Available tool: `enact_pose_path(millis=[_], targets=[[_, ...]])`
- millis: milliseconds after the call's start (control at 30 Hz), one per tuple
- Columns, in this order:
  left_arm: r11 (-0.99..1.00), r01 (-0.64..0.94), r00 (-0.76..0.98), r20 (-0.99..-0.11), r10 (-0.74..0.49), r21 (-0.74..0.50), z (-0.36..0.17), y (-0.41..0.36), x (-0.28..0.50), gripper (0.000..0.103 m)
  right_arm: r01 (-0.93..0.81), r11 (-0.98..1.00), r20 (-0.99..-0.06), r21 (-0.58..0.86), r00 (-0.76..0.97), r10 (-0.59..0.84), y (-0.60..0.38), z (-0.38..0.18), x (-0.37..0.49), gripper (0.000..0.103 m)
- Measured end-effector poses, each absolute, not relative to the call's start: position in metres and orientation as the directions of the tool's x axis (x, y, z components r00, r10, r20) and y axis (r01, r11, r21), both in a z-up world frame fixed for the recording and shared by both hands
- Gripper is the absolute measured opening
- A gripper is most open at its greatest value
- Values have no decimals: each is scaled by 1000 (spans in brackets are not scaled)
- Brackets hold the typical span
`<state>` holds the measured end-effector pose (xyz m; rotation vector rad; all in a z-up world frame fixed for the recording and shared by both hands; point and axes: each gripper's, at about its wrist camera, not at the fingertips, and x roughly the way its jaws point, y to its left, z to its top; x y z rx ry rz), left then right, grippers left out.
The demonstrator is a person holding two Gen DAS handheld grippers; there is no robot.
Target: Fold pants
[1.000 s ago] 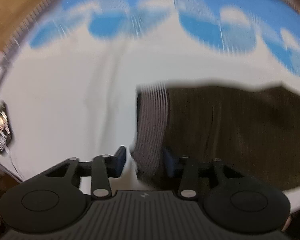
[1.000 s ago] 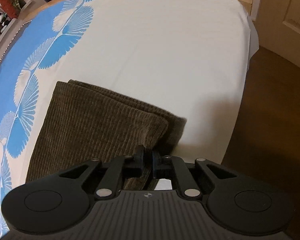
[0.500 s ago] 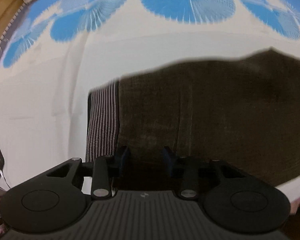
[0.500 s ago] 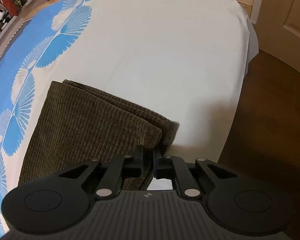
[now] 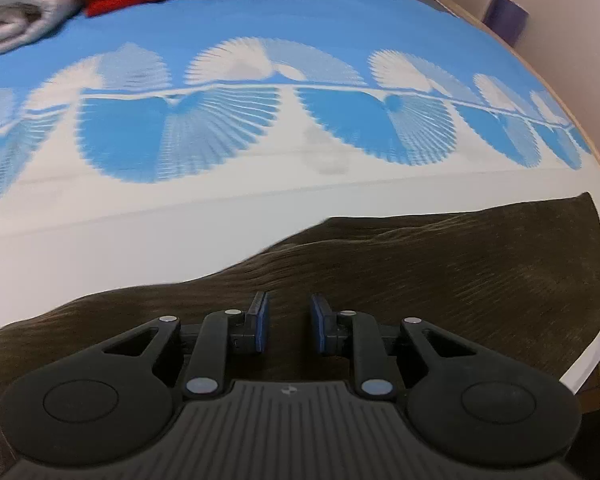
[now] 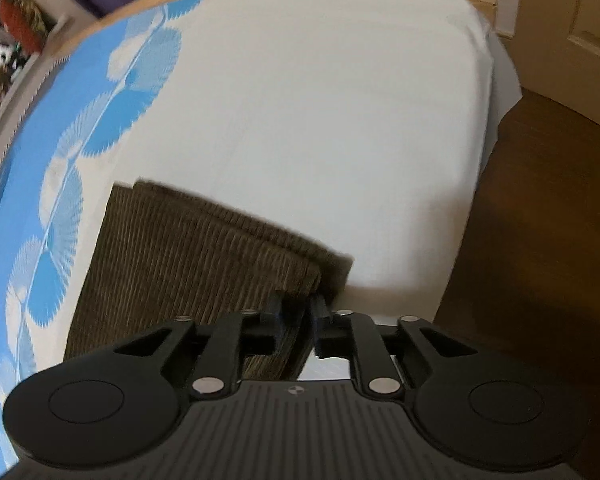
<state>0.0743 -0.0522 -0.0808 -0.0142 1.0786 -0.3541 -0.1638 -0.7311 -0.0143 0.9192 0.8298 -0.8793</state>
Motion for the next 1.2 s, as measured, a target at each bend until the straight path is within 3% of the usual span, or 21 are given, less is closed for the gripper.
enact_pose_path(millis=[133, 267, 400, 533, 700, 800, 1200], targets=[[950, 281, 391, -888, -241, -134, -102, -76, 94, 21, 885, 334, -854, 323, 425, -301, -740, -9, -174, 27], [964, 247, 388, -902, -188, -95, -125, -87, 109, 22, 876, 345, -857, 337, 437, -273, -743, -13, -178, 40], [971, 232, 432, -888, -157, -58, -128, -93, 118, 24, 875, 355, -873, 331, 426, -238, -742, -21, -176, 46], [972, 228, 465, -871, -160, -57, -109, -91, 109, 24, 876, 359, -876, 323, 420, -236, -743, -24, -173, 46], [920, 334, 453, -820, -349, -207, -85, -102, 93, 24, 881, 322, -878, 347, 426, -217, -745, -31, -175, 47], [886, 402, 415, -817, -401, -230, -87, -120, 88, 24, 883, 306, -878, 355, 427, -215, -745, -33, -174, 47], [876, 445, 410, -828, -382, -184, -89, -145, 84, 24, 885, 343, -882, 315, 406, -238, -740, -39, -156, 45]])
